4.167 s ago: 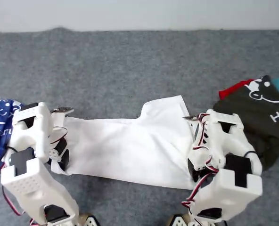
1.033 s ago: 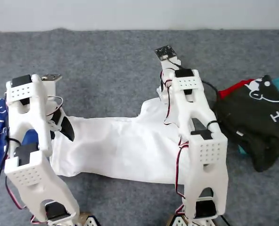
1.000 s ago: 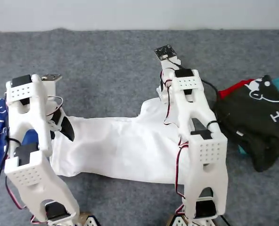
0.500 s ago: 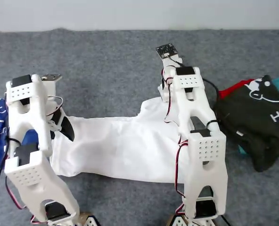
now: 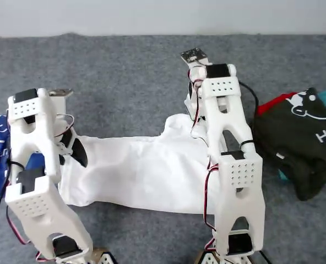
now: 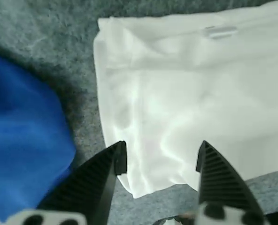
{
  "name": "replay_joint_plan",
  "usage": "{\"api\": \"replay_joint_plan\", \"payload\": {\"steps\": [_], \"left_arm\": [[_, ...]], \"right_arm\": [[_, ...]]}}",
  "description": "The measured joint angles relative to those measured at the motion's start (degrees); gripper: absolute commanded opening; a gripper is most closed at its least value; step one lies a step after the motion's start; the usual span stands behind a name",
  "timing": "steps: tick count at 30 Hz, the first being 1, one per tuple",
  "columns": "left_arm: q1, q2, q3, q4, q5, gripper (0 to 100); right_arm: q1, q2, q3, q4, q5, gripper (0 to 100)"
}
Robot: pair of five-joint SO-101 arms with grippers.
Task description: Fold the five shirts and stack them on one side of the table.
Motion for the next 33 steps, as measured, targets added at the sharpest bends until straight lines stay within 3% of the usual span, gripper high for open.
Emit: {"api": "replay_joint_plan", "payload": {"steps": [4,11,33], "left_arm": [[0.0,0.0,2.73,0.0,0.0,25],[0.0,0.0,2.99,0.0,0.0,25],[0.0,0.0,2.99,0.0,0.0,25]], "right_arm": [[0.0,0.0,-3.69,6.51,0.0,0.9],[0.0,-0.09,-2.29,6.77,0.0,0.9],[-4.92,-32.09,44.75,3.16,0.0,0.9]]}}
